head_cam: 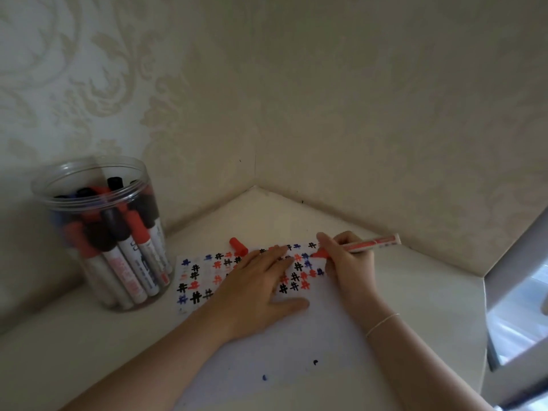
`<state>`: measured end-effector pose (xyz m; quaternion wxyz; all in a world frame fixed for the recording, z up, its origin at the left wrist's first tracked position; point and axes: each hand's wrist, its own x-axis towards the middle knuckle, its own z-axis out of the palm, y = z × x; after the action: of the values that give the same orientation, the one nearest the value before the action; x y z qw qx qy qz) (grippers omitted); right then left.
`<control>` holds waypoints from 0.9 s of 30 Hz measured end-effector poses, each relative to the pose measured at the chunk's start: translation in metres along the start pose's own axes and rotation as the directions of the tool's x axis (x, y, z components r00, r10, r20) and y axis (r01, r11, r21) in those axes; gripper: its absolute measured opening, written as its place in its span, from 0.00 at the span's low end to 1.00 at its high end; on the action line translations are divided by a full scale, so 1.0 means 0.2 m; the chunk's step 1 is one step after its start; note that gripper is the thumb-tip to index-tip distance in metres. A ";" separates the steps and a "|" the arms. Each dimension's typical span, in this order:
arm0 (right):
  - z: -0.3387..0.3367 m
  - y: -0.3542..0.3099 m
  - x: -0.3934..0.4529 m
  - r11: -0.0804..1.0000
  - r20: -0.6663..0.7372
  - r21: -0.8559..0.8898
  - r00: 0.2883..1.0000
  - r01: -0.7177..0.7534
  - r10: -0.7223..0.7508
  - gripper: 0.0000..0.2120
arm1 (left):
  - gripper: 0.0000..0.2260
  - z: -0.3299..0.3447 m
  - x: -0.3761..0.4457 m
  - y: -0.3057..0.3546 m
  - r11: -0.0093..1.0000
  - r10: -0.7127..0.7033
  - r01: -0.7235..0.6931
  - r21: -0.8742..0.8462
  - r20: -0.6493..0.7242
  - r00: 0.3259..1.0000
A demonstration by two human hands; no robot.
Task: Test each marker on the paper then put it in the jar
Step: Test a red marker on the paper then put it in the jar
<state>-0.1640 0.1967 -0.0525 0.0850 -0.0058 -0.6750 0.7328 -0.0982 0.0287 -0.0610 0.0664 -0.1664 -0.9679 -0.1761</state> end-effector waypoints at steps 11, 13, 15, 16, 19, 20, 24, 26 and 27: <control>0.00 -0.02 0.00 0.954 0.117 0.277 0.989 -0.119 0.090 0.10 | 0.19 0.00 0.03 -0.15 0.928 -0.311 0.359 0.097 -0.330 0.891; 0.00 -0.02 0.00 0.954 0.114 0.284 0.991 -0.095 0.065 0.09 | 0.16 0.01 0.04 -0.16 0.939 -0.287 0.332 0.090 -0.326 0.901; -0.01 -0.03 0.00 0.958 0.149 0.275 0.988 -0.077 0.037 0.09 | 0.14 0.00 0.04 -0.17 0.960 -0.264 0.279 -0.008 -0.347 0.900; -0.01 -0.04 -0.01 0.958 0.171 0.277 0.985 -0.075 0.028 0.09 | 0.15 -0.01 0.04 -0.17 0.967 -0.253 0.243 -0.073 -0.360 0.898; -0.01 -0.05 -0.02 0.945 0.211 0.314 0.977 -0.092 0.024 0.13 | 0.18 -0.04 0.04 -0.13 0.974 -0.185 0.120 -0.193 -0.363 0.913; -0.01 -0.05 -0.02 0.941 0.214 0.325 0.977 -0.096 0.026 0.15 | 0.20 -0.05 0.04 -0.12 0.972 -0.165 0.090 -0.217 -0.359 0.919; -0.02 -0.02 -0.01 0.948 0.205 0.304 0.978 -0.089 0.026 0.13 | 0.25 -0.04 0.04 -0.11 0.985 -0.081 0.012 -0.175 -0.393 0.916; -0.02 0.00 0.00 0.960 0.205 0.266 0.978 -0.085 0.030 0.10 | 0.25 -0.04 0.04 -0.11 0.990 -0.049 -0.015 -0.143 -0.432 0.900; -0.02 0.00 0.00 0.965 0.204 0.250 0.978 -0.081 0.029 0.09 | 0.24 -0.04 0.04 -0.10 0.990 -0.041 -0.022 -0.136 -0.443 0.896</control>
<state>-0.1645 0.2007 -0.0528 -0.0032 0.0598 -0.5791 0.8130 -0.1122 0.0095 -0.0583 0.2731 -0.1211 -0.9135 -0.2762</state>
